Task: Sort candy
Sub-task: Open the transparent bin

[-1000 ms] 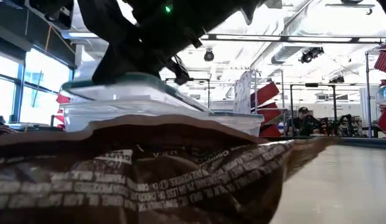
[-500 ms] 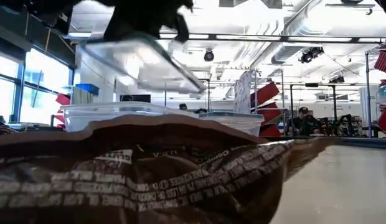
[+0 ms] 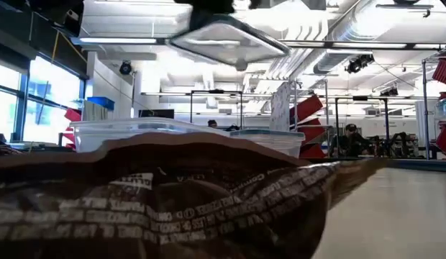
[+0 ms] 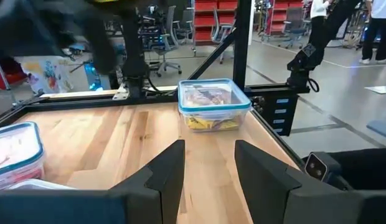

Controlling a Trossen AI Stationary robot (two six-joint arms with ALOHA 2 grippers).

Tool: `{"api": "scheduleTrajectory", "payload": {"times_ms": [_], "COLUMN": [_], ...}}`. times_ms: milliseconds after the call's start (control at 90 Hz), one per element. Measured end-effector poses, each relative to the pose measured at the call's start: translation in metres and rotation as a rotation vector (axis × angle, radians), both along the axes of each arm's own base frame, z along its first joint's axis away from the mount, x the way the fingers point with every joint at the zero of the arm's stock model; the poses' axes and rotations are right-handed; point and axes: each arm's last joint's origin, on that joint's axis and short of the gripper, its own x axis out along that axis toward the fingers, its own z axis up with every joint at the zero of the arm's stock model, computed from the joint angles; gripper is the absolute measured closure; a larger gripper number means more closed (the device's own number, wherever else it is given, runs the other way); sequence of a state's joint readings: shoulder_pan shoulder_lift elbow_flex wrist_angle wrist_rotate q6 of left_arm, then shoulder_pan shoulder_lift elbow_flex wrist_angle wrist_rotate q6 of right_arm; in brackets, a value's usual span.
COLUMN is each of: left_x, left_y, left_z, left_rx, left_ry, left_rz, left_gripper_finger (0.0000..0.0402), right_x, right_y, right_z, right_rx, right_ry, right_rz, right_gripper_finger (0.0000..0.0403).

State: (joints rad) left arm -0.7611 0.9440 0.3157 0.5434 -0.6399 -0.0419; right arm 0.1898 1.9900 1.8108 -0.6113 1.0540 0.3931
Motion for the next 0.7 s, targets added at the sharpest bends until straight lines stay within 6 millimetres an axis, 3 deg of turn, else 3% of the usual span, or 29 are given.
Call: {"api": "scheduleTrajectory", "payload": {"times_ms": [122, 433, 700], "left_x": [0.0, 0.0, 0.0], "left_y": [0.0, 0.0, 0.001], "left_z": [0.0, 0.0, -0.001], "left_rx": [-0.001, 0.001, 0.01], "left_ry": [0.001, 0.0, 0.006], "left_rz": [0.001, 0.005, 0.03], "left_gripper_finger": [0.0275, 0.0275, 0.0275], "right_x": [-0.013, -0.022, -0.027], "right_y": [-0.019, -0.064, -0.096], "right_z": [-0.009, -0.07, -0.117], "right_rx": [0.039, 0.108, 0.183], "right_ry": [0.019, 0.132, 0.02], "right_rz": [-0.065, -0.12, -0.093], "right_gripper_finger": [0.0387, 0.0387, 0.0388]}}
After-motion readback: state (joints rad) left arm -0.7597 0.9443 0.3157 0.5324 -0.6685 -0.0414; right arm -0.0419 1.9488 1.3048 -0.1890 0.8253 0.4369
